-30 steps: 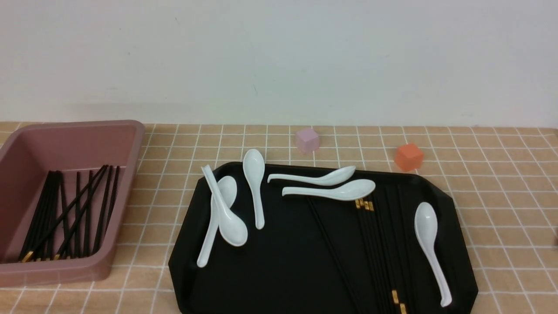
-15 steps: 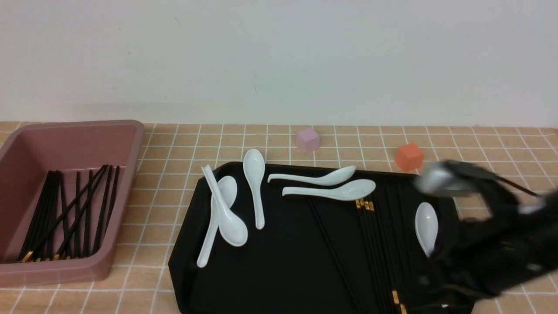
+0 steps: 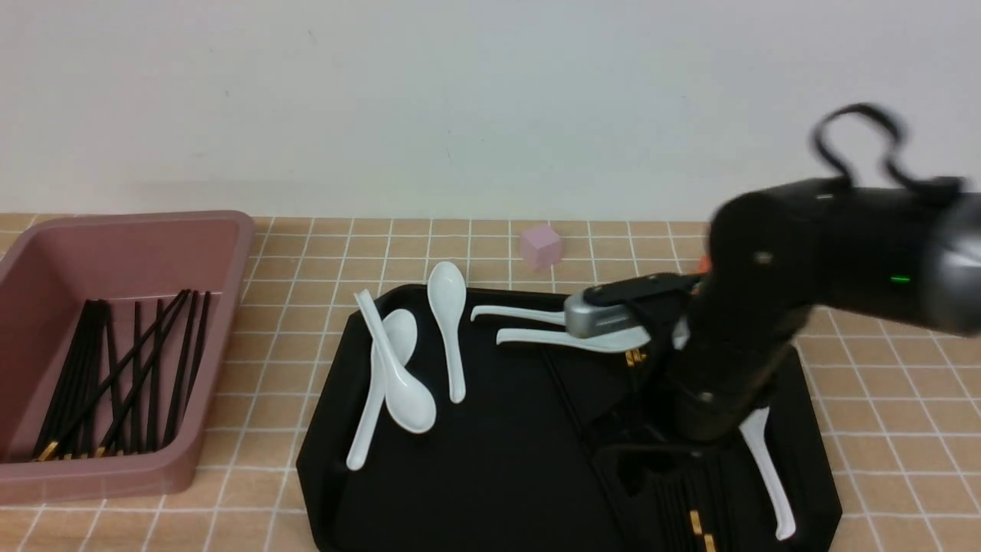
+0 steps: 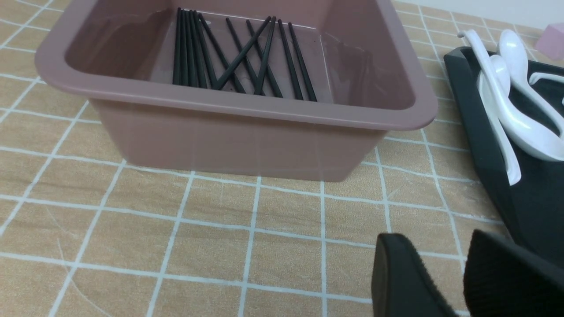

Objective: On brown tablecloth take chopsticks from black tray and put them in box.
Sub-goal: 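Move the gripper over the chopsticks on the black tray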

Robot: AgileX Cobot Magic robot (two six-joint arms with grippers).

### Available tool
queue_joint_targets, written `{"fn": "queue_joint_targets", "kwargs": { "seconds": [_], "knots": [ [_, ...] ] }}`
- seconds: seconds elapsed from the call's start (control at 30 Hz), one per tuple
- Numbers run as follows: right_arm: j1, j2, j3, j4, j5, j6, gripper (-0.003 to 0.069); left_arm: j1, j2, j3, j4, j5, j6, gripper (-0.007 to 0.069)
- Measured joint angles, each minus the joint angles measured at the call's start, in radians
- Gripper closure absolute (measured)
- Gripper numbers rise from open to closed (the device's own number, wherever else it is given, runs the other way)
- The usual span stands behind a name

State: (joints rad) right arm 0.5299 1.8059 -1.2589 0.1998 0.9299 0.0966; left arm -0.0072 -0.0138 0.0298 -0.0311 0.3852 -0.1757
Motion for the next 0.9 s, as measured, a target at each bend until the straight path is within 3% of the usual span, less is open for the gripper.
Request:
{"fn": "queue_joint_targets", "kwargs": {
  "seconds": [0.13, 0.47, 0.73, 0.9],
  "knots": [
    [0.000, 0.098, -0.044, 0.001, 0.001, 0.001, 0.0279, 0.000, 0.000, 0.000, 0.000, 0.000, 0.000, 0.0386],
    [0.000, 0.192, -0.058, 0.010, 0.002, 0.001, 0.0281, 0.000, 0.000, 0.000, 0.000, 0.000, 0.000, 0.0386],
    [0.042, 0.209, -0.069, -0.032, 0.007, 0.009, 0.0338, 0.000, 0.000, 0.000, 0.000, 0.000, 0.000, 0.0386],
    [0.071, 0.220, -0.078, -0.069, 0.010, 0.038, 0.0423, 0.000, 0.000, 0.000, 0.000, 0.000, 0.000, 0.0386]
  ]
}}
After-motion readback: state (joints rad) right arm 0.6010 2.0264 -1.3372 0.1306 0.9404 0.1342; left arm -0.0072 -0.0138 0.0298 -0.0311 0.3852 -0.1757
